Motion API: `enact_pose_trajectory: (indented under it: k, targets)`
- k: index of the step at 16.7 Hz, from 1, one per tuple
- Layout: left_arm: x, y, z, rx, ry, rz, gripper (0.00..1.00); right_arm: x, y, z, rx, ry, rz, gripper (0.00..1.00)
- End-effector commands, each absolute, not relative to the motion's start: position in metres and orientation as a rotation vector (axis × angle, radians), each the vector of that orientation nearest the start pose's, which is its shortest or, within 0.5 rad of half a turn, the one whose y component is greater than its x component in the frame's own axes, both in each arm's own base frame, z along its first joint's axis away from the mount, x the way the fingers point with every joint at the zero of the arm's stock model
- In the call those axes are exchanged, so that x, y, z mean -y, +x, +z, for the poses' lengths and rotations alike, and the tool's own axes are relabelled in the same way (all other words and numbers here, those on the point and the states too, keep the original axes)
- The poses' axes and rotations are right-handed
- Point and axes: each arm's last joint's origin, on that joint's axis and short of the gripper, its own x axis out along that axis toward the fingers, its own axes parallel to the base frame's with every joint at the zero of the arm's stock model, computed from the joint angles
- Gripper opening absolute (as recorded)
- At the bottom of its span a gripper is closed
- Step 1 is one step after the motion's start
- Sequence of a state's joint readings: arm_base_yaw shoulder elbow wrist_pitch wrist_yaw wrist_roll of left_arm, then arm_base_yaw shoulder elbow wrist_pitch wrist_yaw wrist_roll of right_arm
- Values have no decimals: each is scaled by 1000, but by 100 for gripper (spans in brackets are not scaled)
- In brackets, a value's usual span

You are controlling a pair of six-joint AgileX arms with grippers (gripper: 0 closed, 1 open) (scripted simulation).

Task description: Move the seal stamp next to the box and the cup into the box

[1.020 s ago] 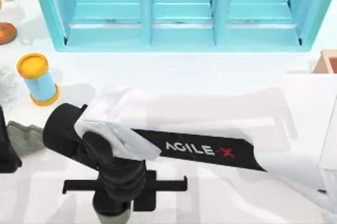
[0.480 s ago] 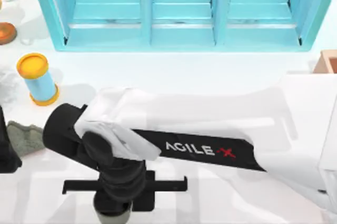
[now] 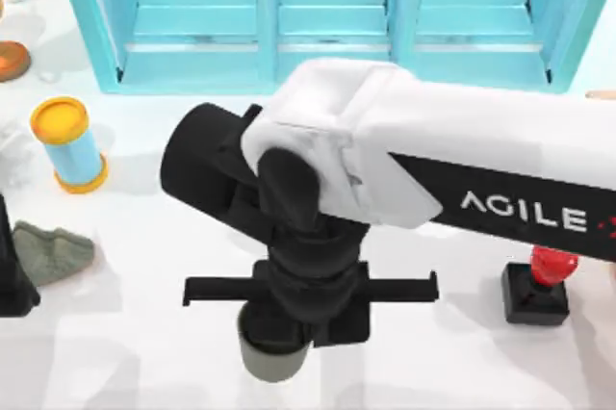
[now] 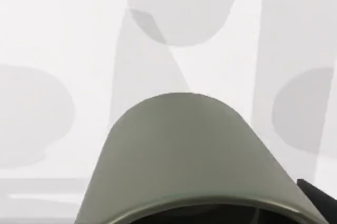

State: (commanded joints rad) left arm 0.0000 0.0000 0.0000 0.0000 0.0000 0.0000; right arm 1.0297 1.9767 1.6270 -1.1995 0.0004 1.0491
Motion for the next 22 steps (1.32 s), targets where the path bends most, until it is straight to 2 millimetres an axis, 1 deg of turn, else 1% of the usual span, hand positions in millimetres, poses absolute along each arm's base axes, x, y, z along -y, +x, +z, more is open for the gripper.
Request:
enact_pose_trajectory:
  k: [2, 4, 9, 11, 13, 15, 17, 18, 20, 22]
  targets:
    - [1, 106, 160, 0, 0, 0, 100, -309, 192, 233, -1563, 21, 1, 0]
    - [1, 106, 160, 0, 0, 0, 100, -297, 190, 239, -1570, 13, -7, 0]
    - [1, 106, 160, 0, 0, 0, 100, -298, 189, 239, -1569, 10, -4, 0]
    - [1, 106, 160, 0, 0, 0, 100, -290, 198, 239, -1570, 8, -7, 0]
    - [1, 106, 160, 0, 0, 0, 100, -272, 216, 239, -1571, 3, -11, 0]
    - [1, 106, 160, 0, 0, 0, 100, -242, 240, 239, -1573, 0, -16, 0]
    - [1, 106, 160, 0, 0, 0, 100, -202, 264, 240, -1573, -3, -18, 0]
    - [1, 106, 160, 0, 0, 0, 100, -179, 274, 240, -1572, -4, -18, 0]
    - [1, 106, 160, 0, 0, 0, 100, -127, 290, 241, -1567, -5, -19, 0]
    - [1, 106, 160, 0, 0, 0, 100, -69, 296, 242, -1560, -8, -21, 0]
